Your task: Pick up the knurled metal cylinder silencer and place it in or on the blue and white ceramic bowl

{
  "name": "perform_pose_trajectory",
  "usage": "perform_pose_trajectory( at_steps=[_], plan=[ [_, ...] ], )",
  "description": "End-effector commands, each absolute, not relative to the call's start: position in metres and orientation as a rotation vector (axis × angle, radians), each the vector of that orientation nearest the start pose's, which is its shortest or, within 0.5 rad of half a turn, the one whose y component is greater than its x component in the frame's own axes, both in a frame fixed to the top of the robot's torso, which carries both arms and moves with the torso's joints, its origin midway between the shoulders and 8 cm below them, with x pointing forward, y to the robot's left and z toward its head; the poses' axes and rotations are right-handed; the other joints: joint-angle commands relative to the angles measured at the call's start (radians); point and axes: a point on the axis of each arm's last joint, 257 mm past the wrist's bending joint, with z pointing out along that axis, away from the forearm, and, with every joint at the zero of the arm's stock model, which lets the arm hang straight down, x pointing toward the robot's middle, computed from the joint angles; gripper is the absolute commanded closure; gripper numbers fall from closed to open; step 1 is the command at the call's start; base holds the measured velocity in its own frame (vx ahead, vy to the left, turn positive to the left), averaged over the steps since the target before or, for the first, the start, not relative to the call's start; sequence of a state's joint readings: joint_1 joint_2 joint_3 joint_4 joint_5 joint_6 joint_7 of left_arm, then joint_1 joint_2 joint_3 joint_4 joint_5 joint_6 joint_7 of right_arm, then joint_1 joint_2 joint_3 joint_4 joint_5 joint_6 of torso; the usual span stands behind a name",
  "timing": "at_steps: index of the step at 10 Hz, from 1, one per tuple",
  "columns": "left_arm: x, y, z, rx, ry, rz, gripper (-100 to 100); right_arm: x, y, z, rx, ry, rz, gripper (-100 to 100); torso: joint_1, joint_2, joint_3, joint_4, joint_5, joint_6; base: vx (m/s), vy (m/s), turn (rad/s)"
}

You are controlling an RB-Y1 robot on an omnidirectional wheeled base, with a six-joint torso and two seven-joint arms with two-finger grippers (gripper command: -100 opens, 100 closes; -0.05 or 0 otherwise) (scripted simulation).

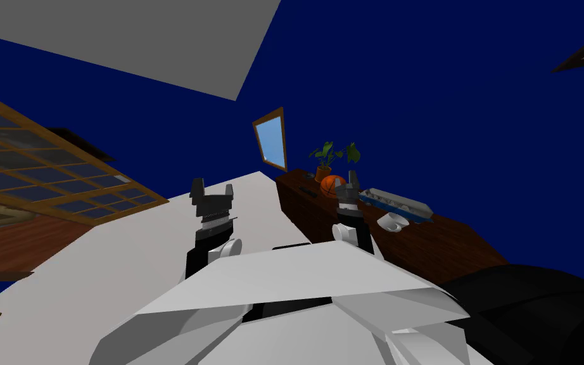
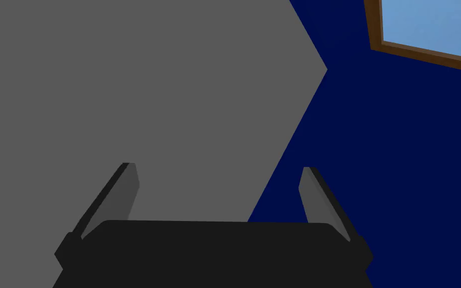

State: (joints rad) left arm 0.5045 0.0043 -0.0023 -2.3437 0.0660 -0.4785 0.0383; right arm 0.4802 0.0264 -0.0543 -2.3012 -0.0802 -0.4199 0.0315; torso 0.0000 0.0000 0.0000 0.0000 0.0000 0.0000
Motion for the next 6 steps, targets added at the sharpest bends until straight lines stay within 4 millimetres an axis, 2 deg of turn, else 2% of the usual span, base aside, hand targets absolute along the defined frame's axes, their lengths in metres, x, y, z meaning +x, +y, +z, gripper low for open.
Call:
perform_pose_trajectory(
  at_steps=[1,4,6],
  plan=[
    [0.3329,0.2838,0.0473,-0.677,0.538,-1.391,0,0.349,-0.3042,0.0266,0.696,0.616,1.258,-100,0.0,0.0,0.0,0.0,0.0,0.0,-0.022,0.039,0.038],
    [0.3329,0.2838,0.0473,-0.678,0.537,-1.391,0,0.3502,-0.2987,0.0262,0.62,0.685,1.23,-100,0.005,0.003,0.002,0.001,0.001,0.0,-0.051,0.088,0.039],
    [0.3329,0.2837,0.0473,-0.678,0.537,-1.391,0,0.3512,-0.2954,0.0251,0.571,0.73,1.21,-100,0.009,0.004,0.002,0.001,0.002,0.0,-0.05,0.133,0.053]
  ],
)
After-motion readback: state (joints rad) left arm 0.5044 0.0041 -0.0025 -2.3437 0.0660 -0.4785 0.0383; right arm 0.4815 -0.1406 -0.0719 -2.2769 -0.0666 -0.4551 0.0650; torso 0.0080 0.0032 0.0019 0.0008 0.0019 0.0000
